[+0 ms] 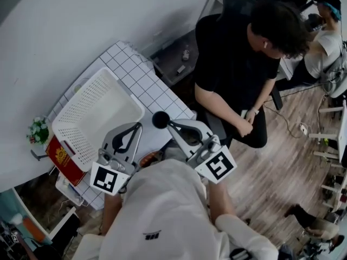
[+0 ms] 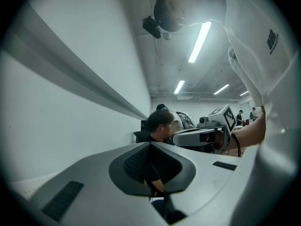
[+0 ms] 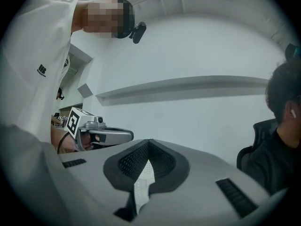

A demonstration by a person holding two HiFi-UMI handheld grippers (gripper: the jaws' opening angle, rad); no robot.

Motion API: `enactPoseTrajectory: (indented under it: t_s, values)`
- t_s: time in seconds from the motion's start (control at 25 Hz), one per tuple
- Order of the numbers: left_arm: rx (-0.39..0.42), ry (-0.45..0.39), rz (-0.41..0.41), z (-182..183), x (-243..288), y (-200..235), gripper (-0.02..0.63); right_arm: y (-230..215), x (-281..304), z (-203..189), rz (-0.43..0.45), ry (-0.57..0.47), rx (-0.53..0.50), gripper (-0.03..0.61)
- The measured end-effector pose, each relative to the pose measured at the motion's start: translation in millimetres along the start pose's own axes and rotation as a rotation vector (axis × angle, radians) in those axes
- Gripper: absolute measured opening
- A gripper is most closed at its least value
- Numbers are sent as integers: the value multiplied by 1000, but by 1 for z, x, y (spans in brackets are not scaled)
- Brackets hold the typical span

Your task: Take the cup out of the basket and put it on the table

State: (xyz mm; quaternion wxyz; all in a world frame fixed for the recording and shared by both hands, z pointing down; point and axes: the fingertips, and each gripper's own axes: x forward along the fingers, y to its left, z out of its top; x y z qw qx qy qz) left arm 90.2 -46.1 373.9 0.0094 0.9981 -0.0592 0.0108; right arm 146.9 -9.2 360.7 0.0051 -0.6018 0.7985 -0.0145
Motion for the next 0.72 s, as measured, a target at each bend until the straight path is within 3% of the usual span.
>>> enactPoseTrajectory:
  t_s: [0.72]
  values:
    - [0,3,14,2,2,0,11,0,-2,4,10,7,-21,11]
